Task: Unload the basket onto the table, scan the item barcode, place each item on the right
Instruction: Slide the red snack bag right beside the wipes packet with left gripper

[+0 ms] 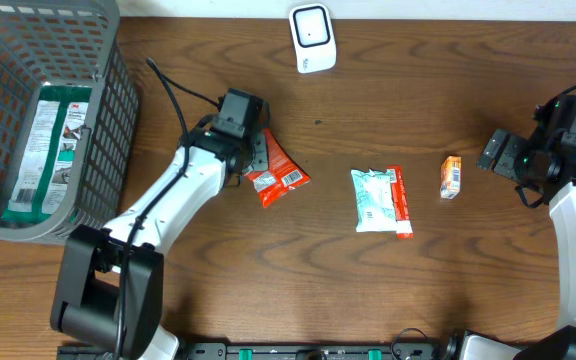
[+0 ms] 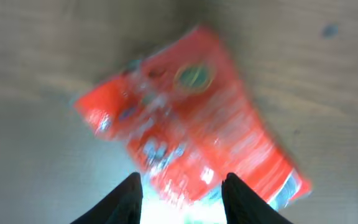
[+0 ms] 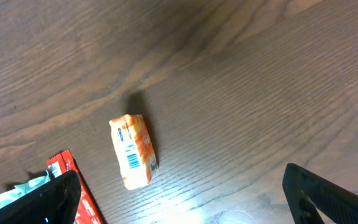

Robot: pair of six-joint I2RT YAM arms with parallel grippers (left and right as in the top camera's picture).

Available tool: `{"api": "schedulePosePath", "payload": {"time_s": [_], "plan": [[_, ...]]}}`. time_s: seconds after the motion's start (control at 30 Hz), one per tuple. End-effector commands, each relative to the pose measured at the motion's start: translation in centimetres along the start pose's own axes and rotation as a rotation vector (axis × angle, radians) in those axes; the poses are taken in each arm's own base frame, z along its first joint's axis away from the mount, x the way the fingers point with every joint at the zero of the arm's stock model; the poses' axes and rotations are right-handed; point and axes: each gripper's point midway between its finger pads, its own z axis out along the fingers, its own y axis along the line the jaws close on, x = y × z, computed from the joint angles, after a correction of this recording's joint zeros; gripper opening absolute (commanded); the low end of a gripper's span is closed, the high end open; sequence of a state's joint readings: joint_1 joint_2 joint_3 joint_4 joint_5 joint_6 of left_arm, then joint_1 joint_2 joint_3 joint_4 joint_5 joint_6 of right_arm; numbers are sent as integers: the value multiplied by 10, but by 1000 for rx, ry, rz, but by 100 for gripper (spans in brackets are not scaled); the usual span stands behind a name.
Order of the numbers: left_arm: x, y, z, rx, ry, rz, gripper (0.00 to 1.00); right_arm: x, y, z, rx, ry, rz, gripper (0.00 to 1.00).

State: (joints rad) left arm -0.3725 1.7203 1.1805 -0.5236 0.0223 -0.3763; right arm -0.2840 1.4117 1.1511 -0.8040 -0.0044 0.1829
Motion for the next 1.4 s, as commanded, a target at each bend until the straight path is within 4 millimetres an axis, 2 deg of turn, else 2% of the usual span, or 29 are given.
{"api": "schedulePosePath", "payload": {"time_s": [0.0,0.1,0.2,0.33,0.47,0.63,0.77,0.93,1.03,1.13,1.37], "plan": [[-41,-3,-35,6,-52,-47,44,-4,-1,-3,2,-11,17,99],[-59,-3,-57,8,-72,-63,47,-4,-1,-3,2,-11,17,99],[-66,-6,-61,19,-96,-74,47,-4,-1,-3,2,-10,17,99],[-61,-4,-49,12,-76,-134,47,-4,-1,-3,2,-11,17,99],[-53,-4,-21,1,-45,-188,47,-4,-1,-3,2,-11,17,99],[-37,-7,10,-28,23,-171,47,-4,-1,-3,2,-11,17,99],[-27,9,33,-124,54,-164,47,-4,-1,-3,2,-11,17,99],[-19,35,32,-186,103,-234,47,-4,-1,-3,2,-11,17,99],[-12,43,30,-203,134,-301,53,-4,-1,-3,2,-11,17,99],[-2,33,30,-151,191,-316,60,-4,-1,-3,2,-11,17,99],[13,22,30,-88,269,-382,61,-4,-1,-3,2,-10,17,99]]}}
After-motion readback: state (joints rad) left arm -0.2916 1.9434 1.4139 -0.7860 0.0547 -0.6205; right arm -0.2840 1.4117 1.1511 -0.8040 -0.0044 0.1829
